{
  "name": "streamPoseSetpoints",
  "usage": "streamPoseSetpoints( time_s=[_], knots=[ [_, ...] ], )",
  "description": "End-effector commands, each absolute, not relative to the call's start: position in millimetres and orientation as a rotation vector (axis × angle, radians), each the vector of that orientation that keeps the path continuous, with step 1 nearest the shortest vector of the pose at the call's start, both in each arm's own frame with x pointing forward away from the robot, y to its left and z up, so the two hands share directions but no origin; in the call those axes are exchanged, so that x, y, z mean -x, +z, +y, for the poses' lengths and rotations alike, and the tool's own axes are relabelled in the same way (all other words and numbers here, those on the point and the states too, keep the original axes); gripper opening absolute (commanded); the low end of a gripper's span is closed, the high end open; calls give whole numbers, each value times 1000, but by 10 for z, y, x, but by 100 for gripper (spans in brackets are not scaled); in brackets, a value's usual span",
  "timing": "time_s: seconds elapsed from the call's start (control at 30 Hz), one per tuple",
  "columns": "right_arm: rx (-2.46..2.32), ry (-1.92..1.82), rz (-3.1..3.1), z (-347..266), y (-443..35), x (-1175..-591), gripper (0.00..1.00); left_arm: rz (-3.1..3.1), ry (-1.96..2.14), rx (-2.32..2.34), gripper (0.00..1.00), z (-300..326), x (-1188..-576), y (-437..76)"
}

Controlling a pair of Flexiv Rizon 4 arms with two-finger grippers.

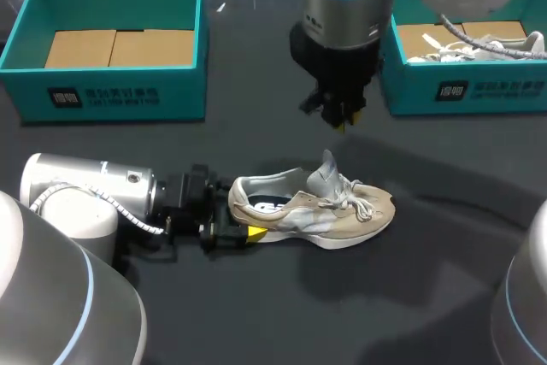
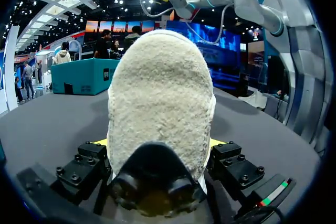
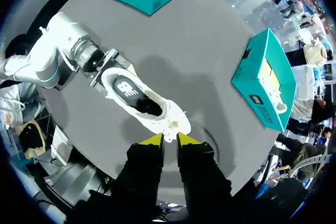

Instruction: Take the shoe out of the shoebox, open the shoe tongue, remove and reinsert the insole, then place the shoe into the shoebox

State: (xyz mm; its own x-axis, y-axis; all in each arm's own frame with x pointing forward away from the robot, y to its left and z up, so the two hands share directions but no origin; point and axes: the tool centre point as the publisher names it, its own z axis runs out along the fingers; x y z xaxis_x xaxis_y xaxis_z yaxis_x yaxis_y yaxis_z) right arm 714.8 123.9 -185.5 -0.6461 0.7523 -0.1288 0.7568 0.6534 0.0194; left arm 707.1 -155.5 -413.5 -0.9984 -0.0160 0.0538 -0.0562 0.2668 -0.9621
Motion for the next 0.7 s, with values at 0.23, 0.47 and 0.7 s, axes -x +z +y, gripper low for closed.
streamPoseSetpoints(
  time_s=[0.23, 0.47, 0.7],
  knots=[
    [-886, 65, 2924, 1406, -1911, -7118, 0, -2475, 1882, -72, 0, -1576, -7062, -4151],
    [-886, 65, 2924, 1406, -1911, -7118, 0, -2475, 1882, -72, 0, -1576, -7062, -4151],
    [-886, 65, 2924, 1406, -1911, -7118, 0, -2475, 1882, -72, 0, -1576, -7062, -4151]
  ],
)
